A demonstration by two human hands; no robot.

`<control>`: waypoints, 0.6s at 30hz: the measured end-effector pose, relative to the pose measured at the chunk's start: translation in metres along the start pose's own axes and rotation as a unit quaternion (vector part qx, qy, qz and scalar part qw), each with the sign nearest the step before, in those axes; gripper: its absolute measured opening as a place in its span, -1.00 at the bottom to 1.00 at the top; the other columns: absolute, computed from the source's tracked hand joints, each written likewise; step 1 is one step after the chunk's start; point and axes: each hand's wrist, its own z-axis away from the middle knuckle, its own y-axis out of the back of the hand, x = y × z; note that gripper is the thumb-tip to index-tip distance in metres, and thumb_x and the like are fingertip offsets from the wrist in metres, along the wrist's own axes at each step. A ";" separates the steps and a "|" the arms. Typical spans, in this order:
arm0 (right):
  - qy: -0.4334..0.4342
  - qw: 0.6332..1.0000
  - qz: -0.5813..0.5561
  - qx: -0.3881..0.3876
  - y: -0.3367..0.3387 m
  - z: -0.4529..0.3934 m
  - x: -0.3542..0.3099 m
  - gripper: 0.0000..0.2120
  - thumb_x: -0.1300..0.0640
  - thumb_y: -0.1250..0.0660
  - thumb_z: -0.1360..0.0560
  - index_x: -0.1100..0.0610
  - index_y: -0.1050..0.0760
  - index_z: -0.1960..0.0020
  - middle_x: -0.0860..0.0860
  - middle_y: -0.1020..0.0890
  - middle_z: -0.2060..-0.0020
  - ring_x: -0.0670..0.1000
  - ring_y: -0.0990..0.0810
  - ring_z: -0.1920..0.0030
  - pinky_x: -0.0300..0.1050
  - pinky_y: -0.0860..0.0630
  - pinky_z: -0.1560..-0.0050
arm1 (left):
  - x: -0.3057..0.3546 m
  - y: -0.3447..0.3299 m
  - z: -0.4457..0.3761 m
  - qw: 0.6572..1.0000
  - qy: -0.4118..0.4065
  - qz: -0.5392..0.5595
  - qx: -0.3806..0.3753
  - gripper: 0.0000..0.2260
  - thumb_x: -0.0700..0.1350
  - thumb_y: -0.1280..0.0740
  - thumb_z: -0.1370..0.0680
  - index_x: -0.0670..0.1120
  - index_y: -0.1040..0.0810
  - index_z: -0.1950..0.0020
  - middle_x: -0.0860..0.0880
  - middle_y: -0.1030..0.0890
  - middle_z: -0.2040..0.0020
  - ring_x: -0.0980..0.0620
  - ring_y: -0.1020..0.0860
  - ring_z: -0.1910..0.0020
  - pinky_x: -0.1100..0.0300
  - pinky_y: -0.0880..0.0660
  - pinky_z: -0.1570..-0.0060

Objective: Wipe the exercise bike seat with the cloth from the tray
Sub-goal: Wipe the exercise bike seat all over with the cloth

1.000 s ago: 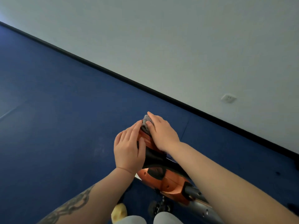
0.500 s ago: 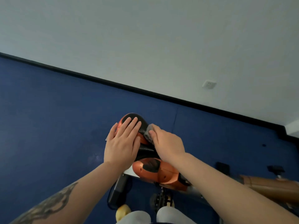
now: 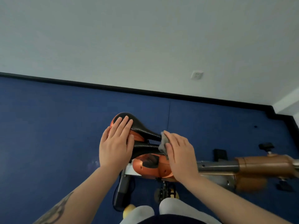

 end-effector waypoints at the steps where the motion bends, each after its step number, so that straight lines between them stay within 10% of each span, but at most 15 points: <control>1: -0.008 1.000 -0.010 0.010 -0.002 0.010 0.002 -0.59 -0.06 0.01 -0.61 -0.04 -0.28 -0.42 -0.08 -0.45 -0.30 -0.05 -0.37 -0.28 -0.09 -0.37 -0.25 | 0.000 0.000 -0.001 1.000 0.002 0.001 0.000 -0.59 0.02 -0.05 -0.58 0.05 -0.30 -0.44 0.06 -0.32 -0.46 0.14 -0.15 -0.47 0.05 -0.18 -0.41; 7: -0.058 0.996 0.060 -0.014 -0.005 -0.031 -0.010 -0.61 -0.07 0.09 -0.62 -0.01 -0.48 -0.14 -0.04 -0.60 0.03 0.05 -0.51 0.03 -0.01 -0.40 0.10 | -0.001 -0.002 -0.001 1.000 0.007 -0.014 -0.006 -0.58 0.03 -0.07 -0.57 0.06 -0.28 -0.44 0.08 -0.29 -0.47 0.15 -0.12 -0.48 0.09 -0.14 -0.41; 13: -0.033 0.999 -0.003 0.000 -0.006 0.018 0.003 -0.54 -0.07 -0.05 -0.58 0.01 -0.19 -0.45 0.00 -0.37 -0.33 0.01 -0.32 -0.31 -0.07 -0.42 -0.23 | -0.002 -0.002 0.000 1.000 0.009 -0.023 -0.009 -0.58 0.04 -0.04 -0.58 0.07 -0.26 -0.45 0.08 -0.28 -0.48 0.15 -0.10 -0.49 0.10 -0.11 -0.42; 18: -0.067 0.990 0.059 -0.112 0.005 -0.027 -0.001 -0.58 -0.18 0.12 -0.58 -0.01 -0.31 -0.27 0.02 -0.50 -0.11 0.08 -0.44 -0.10 0.00 -0.47 0.13 | -0.002 0.000 -0.002 1.000 0.015 -0.010 -0.002 -0.59 0.04 -0.06 -0.57 0.07 -0.30 -0.43 0.08 -0.30 -0.47 0.15 -0.13 -0.48 0.10 -0.12 -0.41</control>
